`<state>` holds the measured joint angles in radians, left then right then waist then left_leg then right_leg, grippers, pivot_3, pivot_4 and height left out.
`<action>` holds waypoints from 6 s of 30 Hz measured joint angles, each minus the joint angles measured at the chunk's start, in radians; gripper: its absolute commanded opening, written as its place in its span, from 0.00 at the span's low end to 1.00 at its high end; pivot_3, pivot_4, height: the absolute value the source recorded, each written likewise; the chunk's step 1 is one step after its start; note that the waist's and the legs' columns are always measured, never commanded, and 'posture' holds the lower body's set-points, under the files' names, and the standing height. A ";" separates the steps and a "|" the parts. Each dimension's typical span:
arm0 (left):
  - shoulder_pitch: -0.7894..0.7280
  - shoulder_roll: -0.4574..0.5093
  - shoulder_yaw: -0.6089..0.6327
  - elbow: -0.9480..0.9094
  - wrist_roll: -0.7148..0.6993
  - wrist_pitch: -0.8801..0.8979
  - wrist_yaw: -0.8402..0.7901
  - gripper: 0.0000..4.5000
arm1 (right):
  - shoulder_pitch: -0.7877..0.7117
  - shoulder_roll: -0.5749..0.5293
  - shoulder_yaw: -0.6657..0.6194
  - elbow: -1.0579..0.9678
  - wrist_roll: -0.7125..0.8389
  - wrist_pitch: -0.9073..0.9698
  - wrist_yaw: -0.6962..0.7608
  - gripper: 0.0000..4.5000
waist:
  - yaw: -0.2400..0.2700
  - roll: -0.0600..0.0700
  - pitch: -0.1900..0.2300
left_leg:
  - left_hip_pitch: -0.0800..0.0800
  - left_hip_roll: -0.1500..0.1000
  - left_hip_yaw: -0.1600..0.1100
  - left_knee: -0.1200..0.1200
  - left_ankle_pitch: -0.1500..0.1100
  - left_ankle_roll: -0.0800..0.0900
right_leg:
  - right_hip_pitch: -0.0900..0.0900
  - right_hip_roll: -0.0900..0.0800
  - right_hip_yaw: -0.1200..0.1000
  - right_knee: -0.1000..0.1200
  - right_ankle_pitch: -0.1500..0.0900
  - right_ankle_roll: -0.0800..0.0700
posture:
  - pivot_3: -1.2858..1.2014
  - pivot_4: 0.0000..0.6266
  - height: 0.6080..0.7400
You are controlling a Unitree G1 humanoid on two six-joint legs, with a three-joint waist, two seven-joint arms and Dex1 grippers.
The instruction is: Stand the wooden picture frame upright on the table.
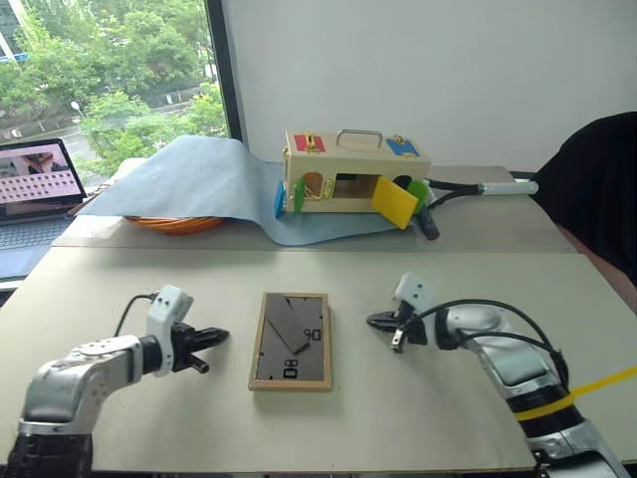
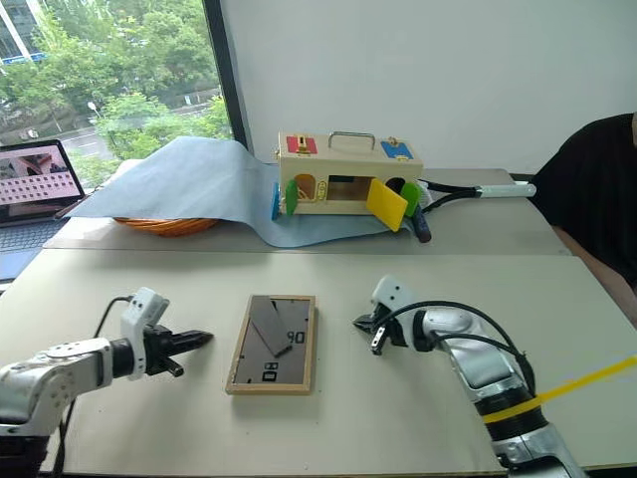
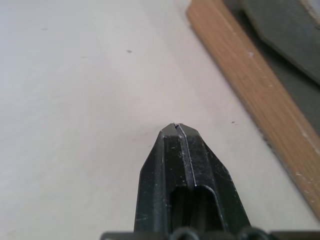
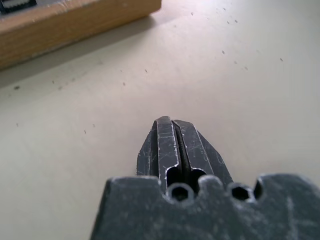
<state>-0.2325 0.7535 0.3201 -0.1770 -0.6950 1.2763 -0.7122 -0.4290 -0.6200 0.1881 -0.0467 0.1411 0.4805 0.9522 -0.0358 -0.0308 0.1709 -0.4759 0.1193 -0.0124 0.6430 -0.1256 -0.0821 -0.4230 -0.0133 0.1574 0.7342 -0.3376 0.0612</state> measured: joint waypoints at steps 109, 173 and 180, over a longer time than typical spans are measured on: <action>-0.474 -0.082 -0.309 0.533 -0.632 0.335 -0.090 0.26 | -0.161 0.012 0.040 0.284 -0.679 -1.332 -0.605 0.52 | 0.021 0.000 0.001 | -0.005 -0.002 -0.014 -0.002 0.003 -0.006 | 0.002 0.000 -0.013 -0.001 0.002 -0.008 | 0.52 0.24 0.47; -0.002 0.020 0.040 -0.021 -0.321 -0.349 -0.230 1.00 | -0.194 0.229 -0.006 0.315 0.284 0.150 0.135 0.92 | 0.018 0.002 0.003 | -0.006 -0.002 -0.015 -0.002 0.003 -0.006 | 0.002 0.000 -0.015 0.000 0.001 -0.007 | 0.52 0.24 0.47; 0.012 0.034 0.021 -0.005 -0.237 -0.418 -0.260 1.00 | -0.091 0.088 -0.143 0.097 0.388 0.277 0.127 0.99 | 0.030 0.002 0.003 | -0.006 -0.002 -0.015 -0.003 0.003 -0.006 | 0.002 0.000 -0.015 -0.003 0.000 -0.007 | 0.52 0.24 0.47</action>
<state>-0.2205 0.7879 0.3410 -0.1818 -0.9323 0.8581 -0.9722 -0.5200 -0.5317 0.0447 0.0500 0.5289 0.7575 1.0790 -0.0057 -0.0284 0.1737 -0.4816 0.1172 -0.0274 0.6399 -0.1224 -0.0878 -0.4206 -0.0136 0.1428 0.7316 -0.3374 0.0542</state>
